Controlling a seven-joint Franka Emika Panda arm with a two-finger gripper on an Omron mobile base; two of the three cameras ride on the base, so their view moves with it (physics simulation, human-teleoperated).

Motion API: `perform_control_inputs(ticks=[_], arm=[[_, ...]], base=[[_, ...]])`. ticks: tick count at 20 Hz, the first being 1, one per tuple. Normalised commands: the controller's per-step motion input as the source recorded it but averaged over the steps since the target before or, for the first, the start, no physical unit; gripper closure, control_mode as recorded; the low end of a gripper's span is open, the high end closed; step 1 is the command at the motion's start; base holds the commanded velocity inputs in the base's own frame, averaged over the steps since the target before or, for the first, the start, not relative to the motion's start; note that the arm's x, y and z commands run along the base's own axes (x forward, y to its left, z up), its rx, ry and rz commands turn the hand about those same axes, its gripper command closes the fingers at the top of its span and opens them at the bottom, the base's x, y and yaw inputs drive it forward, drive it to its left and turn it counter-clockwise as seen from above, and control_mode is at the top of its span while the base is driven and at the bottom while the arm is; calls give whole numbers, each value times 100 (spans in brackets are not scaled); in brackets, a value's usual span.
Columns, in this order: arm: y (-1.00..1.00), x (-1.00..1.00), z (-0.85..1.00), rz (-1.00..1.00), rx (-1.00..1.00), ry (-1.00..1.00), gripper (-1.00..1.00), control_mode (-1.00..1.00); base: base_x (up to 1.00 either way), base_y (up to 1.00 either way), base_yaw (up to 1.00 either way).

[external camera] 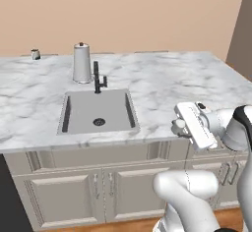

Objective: Pick up the marshmallow and place it in the cup of hot chocolate on the dining counter.

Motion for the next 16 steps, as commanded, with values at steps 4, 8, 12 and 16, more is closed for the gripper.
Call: perform_control_inputs(ticks=[4, 8, 12, 16], arm=[[0, 0, 0, 0, 0, 0, 100, 100], [0, 0, 0, 0, 0, 0, 100, 100], [0, 0, 0, 0, 0, 0, 100, 100], [0, 0, 0, 0, 0, 0, 100, 100]], base=[[-8, 100, -1], [-4, 100, -1], [0, 100, -4], [0, 100, -10]])
